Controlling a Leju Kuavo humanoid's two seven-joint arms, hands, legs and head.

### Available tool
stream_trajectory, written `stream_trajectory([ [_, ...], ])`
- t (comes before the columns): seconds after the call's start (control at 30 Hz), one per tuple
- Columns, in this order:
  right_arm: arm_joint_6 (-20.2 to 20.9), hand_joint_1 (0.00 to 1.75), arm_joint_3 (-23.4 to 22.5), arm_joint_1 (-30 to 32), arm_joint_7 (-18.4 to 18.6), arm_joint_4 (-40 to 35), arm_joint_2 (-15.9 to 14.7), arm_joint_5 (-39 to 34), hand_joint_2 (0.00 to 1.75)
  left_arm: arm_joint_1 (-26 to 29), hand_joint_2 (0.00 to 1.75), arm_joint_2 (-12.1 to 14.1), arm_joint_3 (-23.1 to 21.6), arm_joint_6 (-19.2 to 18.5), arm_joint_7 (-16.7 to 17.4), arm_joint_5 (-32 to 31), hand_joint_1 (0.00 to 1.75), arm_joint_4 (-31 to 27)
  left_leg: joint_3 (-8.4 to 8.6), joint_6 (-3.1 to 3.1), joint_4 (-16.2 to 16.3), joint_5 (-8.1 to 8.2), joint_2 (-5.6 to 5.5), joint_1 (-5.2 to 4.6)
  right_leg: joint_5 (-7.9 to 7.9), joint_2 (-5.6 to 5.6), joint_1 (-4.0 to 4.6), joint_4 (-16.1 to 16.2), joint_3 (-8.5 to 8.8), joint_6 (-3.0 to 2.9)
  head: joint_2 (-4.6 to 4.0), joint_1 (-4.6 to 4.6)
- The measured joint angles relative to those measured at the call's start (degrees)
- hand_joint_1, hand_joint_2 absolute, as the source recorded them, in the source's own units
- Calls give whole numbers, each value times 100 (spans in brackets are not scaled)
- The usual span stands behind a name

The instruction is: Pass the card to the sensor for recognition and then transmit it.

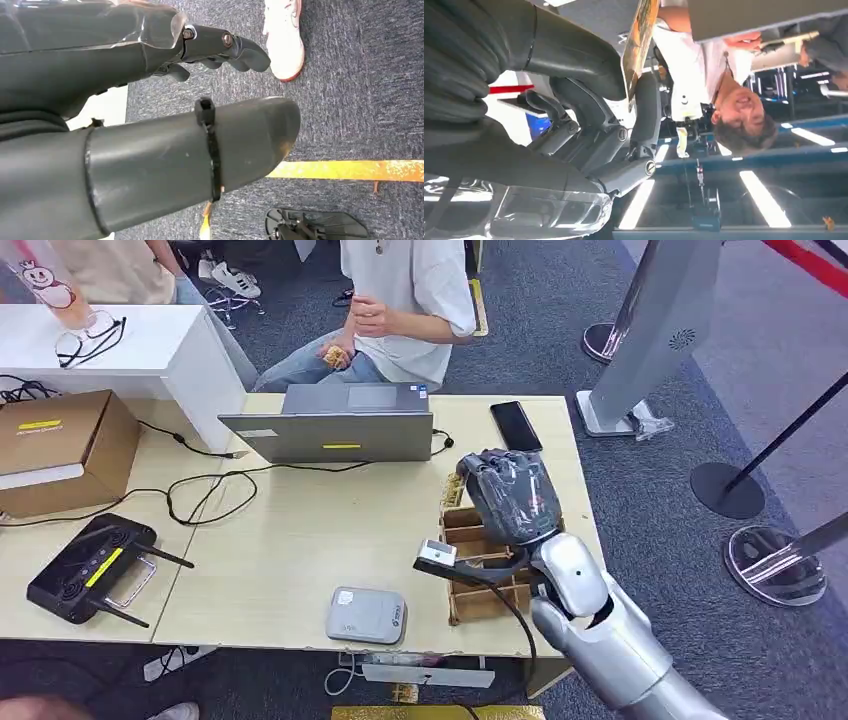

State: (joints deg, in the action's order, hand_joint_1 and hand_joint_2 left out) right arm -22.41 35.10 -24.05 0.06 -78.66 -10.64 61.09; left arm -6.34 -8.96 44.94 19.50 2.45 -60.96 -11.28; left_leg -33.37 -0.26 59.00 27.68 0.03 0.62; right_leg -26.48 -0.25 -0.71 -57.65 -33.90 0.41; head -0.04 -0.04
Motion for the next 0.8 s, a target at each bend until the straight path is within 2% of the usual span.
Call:
stream_trajectory([
  [0.3, -476, 175, -92, 37, -306, -9, 155, -210, 175, -4, 0, -2, 0, 7, -11, -70, 0, 0, 1, 0, 0, 0, 0, 1, 0, 1, 1, 0, 0, 0, 0, 0],
  [0.8, -863, 175, -120, -211, -588, 295, 457, -601, 175, -69, 0, 0, -7, -48, 55, -155, 0, 0, -1, 0, 0, 0, 0, 1, 0, 1, 0, 0, 0, 0, 0, 0],
])
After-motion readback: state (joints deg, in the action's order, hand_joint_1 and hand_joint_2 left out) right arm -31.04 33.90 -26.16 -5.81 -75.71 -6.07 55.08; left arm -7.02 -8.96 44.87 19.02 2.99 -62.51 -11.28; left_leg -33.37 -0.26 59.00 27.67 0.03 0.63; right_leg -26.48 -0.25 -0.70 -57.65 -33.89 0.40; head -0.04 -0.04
